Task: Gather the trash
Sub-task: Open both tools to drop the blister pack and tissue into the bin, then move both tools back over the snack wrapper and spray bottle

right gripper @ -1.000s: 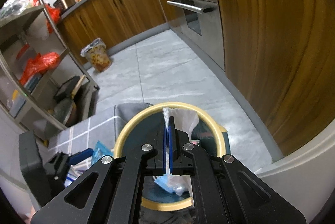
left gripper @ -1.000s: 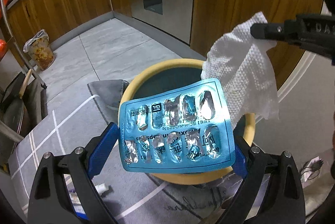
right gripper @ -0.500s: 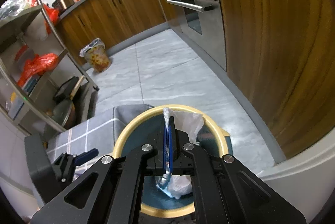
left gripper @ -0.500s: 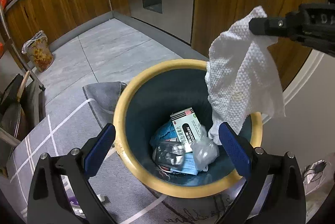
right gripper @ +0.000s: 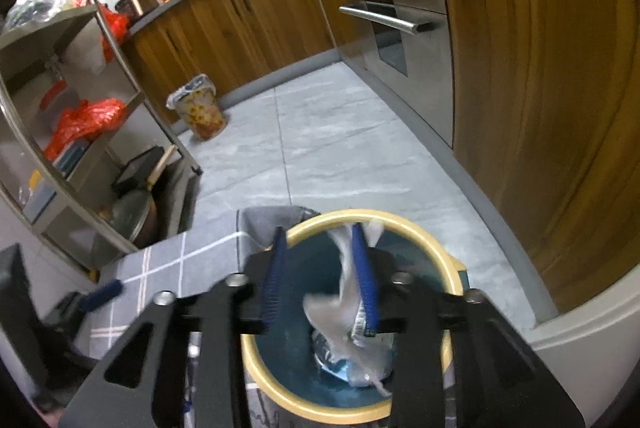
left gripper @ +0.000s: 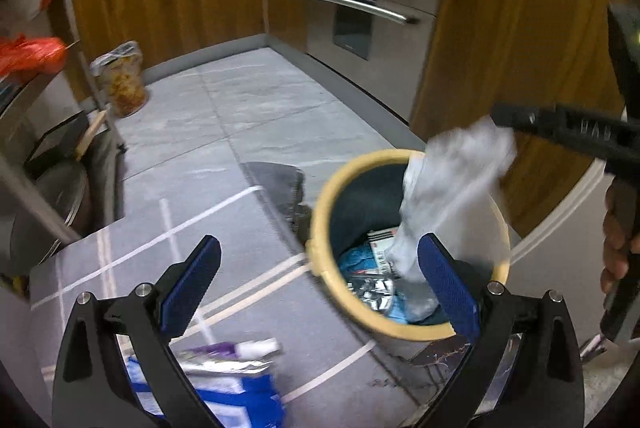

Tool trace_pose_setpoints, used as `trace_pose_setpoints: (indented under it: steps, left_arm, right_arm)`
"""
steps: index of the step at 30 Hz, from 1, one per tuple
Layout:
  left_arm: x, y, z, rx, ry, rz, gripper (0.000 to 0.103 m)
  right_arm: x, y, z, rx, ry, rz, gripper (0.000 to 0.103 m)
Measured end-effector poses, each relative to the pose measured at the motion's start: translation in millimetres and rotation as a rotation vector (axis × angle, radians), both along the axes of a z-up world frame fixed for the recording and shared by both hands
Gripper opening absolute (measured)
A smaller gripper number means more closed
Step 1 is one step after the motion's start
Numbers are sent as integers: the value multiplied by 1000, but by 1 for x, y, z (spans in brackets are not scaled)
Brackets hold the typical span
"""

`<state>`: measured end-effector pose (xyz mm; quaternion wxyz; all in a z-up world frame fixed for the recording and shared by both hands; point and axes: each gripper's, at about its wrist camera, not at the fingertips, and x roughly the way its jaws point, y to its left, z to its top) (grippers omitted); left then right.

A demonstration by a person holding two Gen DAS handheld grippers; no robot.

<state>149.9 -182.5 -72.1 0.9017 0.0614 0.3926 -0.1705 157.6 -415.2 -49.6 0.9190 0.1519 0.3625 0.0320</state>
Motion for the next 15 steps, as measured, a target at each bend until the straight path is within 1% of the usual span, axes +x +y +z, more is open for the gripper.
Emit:
trace_pose_setpoints:
  steps: [1, 3, 7, 12, 15]
  left_arm:
    - [-2, 8, 3, -1, -6, 14, 97]
    - [-5, 22, 10, 0, -19, 40, 97]
    - [-13, 51, 18, 2, -31, 92, 97]
    - [-28, 86, 27, 22, -56, 150, 97]
    - [-38, 106, 31, 23, -66, 182, 97]
  right_arm:
    - [-1, 1, 1, -5, -1, -4, 51]
    - [-3, 1, 4, -4, -15, -16, 62]
    - [-8, 5, 7, 0, -25, -26, 78]
    - [-15, 21, 14, 4, -45, -3, 89]
    - [-18, 36, 21, -12, -63, 19, 92]
